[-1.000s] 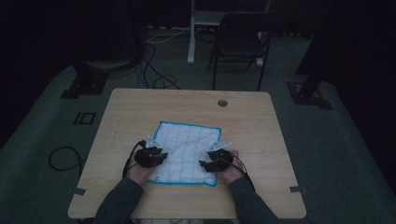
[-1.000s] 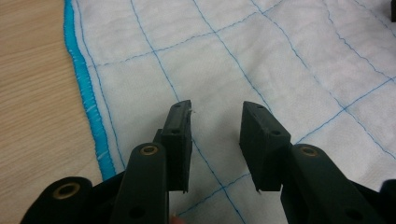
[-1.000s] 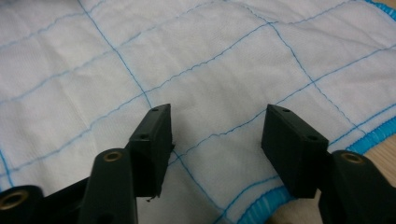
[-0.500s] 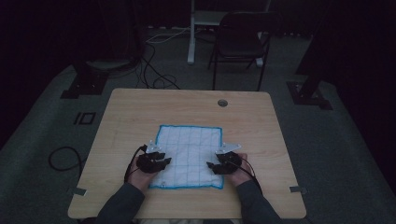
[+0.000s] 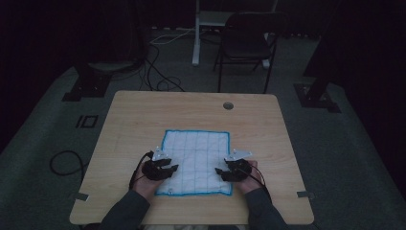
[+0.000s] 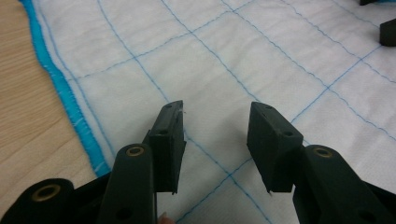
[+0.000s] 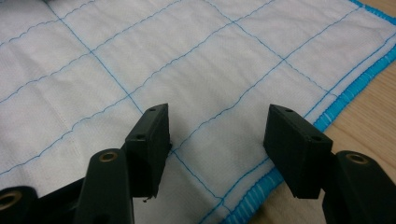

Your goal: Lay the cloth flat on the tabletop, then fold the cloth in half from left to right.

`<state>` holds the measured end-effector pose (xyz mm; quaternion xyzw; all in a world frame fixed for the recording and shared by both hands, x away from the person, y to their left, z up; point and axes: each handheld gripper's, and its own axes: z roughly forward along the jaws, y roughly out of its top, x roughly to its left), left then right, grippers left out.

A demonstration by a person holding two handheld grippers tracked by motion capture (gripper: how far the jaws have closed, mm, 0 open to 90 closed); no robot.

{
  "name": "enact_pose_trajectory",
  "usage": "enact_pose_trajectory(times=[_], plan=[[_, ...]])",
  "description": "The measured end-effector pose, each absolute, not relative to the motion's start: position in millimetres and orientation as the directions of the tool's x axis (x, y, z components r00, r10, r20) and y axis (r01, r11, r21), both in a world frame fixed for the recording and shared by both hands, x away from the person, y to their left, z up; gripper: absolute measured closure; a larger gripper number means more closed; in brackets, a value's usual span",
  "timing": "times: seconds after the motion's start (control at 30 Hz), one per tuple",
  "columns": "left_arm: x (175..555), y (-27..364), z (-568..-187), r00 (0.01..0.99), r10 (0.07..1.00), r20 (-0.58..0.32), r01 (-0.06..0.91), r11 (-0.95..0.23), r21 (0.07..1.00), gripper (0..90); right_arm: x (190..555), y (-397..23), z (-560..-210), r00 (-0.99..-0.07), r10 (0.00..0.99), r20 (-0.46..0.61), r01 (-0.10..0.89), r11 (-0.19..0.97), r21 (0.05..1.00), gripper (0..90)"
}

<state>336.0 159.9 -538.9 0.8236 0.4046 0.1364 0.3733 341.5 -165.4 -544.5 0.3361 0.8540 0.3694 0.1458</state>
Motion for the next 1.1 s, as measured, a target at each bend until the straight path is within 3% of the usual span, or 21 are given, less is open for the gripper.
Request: enact_pose_trajectory(times=[0.53, 1.1], plan=[[343, 192, -529, 0.544, 0.834, -0.095, 0.574, -0.287, 0.767, 56.7, 340, -170, -545, -0.733, 0.68, 0.001, 0.46, 0.496, 0.736, 41.8], [351, 201, -521, 0.522, 0.846, -0.104, 0.588, -0.269, 0.763, 55.7, 341, -172, -545, -0.737, 0.675, 0.008, 0.46, 0.493, 0.738, 43.5]])
